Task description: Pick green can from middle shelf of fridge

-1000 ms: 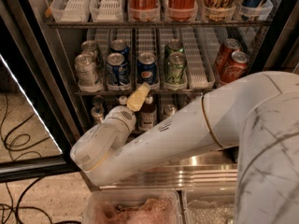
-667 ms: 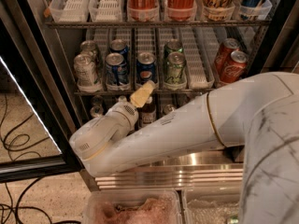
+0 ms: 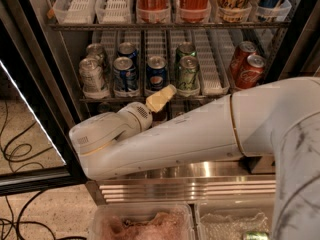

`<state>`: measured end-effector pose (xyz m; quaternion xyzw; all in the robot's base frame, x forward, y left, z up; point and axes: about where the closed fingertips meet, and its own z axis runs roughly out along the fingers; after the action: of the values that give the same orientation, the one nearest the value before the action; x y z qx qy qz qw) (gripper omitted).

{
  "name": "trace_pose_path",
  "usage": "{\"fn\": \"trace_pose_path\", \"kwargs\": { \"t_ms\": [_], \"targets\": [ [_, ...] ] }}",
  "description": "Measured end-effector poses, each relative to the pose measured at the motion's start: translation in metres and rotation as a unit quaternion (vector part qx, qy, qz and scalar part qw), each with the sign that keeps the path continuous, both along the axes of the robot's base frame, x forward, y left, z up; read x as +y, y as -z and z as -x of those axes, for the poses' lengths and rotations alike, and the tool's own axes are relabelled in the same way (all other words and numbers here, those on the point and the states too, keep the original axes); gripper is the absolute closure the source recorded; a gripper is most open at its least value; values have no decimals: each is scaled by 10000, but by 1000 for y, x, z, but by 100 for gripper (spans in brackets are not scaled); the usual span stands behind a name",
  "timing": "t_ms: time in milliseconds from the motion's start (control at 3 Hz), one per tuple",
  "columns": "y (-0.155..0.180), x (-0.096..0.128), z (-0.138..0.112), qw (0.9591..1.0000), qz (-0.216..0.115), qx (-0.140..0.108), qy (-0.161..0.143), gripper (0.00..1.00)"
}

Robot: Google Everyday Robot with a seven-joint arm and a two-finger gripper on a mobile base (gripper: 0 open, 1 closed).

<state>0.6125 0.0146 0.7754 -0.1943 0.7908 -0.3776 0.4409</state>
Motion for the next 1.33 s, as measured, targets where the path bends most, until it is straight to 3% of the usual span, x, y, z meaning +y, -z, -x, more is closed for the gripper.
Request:
{"fn": "trace_pose_path", "kwargs": {
  "t_ms": [333,667,1000,1333],
  "targets": [
    [1,0,-1,10000,35,40,-45,0],
    [-1,-6,1,9993,-354,123,-18,0],
    [0,-33,18,9961,-826,302,65,0],
    [3,-72,39,9911,-1147,366,573,0]
  ]
}}
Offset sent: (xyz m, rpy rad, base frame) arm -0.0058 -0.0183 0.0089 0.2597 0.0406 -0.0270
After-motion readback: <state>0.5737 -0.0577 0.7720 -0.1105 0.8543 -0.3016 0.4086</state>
